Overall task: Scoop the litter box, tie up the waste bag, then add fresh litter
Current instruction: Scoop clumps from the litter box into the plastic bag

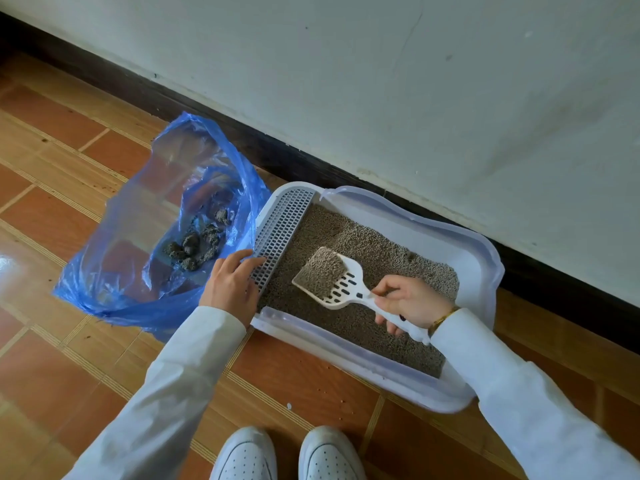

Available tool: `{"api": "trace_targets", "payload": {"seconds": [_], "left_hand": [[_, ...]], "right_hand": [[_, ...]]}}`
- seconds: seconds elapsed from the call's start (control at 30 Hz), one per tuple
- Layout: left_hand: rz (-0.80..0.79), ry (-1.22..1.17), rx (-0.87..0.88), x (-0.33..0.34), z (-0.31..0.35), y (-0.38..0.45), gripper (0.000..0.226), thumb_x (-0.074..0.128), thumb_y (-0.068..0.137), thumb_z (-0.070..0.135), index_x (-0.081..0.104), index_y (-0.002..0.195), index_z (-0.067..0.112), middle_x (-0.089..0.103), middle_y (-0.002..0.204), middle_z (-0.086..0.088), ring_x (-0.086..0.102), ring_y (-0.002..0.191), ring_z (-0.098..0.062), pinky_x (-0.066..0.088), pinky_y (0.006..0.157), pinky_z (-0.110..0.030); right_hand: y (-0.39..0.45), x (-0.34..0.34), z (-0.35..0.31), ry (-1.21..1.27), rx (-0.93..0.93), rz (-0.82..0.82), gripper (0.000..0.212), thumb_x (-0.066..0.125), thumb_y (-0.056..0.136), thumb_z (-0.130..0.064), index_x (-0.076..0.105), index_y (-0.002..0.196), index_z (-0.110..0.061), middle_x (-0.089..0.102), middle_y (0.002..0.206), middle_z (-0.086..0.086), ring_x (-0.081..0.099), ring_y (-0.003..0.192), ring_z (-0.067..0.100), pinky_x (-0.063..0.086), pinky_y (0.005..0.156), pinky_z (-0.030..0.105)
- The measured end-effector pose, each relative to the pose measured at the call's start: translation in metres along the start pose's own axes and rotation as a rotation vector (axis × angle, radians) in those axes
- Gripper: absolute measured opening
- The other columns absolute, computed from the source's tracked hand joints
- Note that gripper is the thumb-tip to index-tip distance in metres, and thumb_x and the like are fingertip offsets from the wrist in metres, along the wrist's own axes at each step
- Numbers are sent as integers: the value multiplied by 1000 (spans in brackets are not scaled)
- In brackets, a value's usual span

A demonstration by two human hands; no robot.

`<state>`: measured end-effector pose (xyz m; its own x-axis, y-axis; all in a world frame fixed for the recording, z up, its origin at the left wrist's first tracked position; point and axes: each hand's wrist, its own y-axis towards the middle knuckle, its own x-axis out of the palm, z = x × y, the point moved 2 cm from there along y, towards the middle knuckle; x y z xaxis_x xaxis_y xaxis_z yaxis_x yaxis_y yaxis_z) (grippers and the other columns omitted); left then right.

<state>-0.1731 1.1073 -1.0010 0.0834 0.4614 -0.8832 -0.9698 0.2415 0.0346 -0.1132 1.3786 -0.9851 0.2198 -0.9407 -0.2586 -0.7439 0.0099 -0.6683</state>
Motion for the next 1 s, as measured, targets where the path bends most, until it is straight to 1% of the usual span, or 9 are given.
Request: {"api": "trace_targets", "payload": {"seconds": [0.2, 0.37, 0.43, 0.5, 0.57, 0.77, 0.9, 1.0], "left_hand": [[-19, -7, 9, 1, 6, 2, 41, 54, 79, -10, 63, 115, 6, 57, 125, -18, 51, 105, -40, 44, 88, -49], [-21, -13, 10, 0, 8, 2, 40, 55, 79, -10, 64, 115, 6, 57, 125, -18, 51, 105, -40, 44, 89, -49], [-18, -12, 12, -1, 8, 2, 40, 55, 79, -10, 64, 115, 6, 58, 125, -18, 52, 105, -41, 45, 89, -49], [-13, -15, 11, -1, 7, 2, 40, 55, 79, -10, 64, 114, 6, 58, 124, -18, 52, 105, -41, 45, 88, -49], [-11, -16, 8, -1, 6, 2, 40, 55, 78, -11, 65, 113, 6, 58, 124, -17, 52, 104, -40, 46, 88, -50], [-6, -20, 13, -1, 3, 2, 39, 56, 77, -11, 66, 111, 6, 59, 123, -18, 53, 103, -41, 47, 87, -51], [-2, -22, 18, -1, 2, 1, 40, 56, 76, -13, 66, 110, 6, 59, 122, -18, 54, 102, -41, 48, 86, -51], [5, -26, 18, -2, 1, 0, 39, 56, 76, -13, 67, 109, 5, 59, 122, -19, 55, 101, -41, 48, 84, -51]], "right_hand": [[-20, -19, -8, 115, -98, 90, 3, 54, 94, -4, 57, 93, -4, 66, 71, 14, 55, 48, 21, 48, 46, 28], [-31, -23, -17, 107, -155, 171, 4, 54, 94, -4, 58, 95, -3, 66, 73, 15, 54, 49, 23, 48, 49, 30], [-33, -22, -20, 114, -165, 184, 4, 54, 94, -4, 58, 93, -5, 66, 72, 14, 54, 49, 23, 48, 50, 31], [-33, -21, -23, 89, -181, 219, 9, 54, 94, -3, 58, 89, -10, 66, 70, 12, 53, 49, 23, 48, 51, 32], [-34, -22, -27, 84, -187, 234, 12, 55, 93, -4, 58, 86, -13, 67, 69, 10, 54, 49, 23, 48, 53, 34], [-35, -21, -35, 101, -181, 219, 10, 56, 93, -5, 59, 88, -13, 68, 69, 10, 56, 48, 21, 49, 51, 32], [-33, -19, -37, 70, -169, 257, 11, 56, 93, -6, 59, 87, -14, 68, 71, 12, 56, 49, 22, 49, 51, 31], [-30, -18, -38, 32, -175, 284, 9, 57, 93, -7, 60, 88, -13, 69, 70, 10, 56, 49, 22, 50, 51, 31]]}}
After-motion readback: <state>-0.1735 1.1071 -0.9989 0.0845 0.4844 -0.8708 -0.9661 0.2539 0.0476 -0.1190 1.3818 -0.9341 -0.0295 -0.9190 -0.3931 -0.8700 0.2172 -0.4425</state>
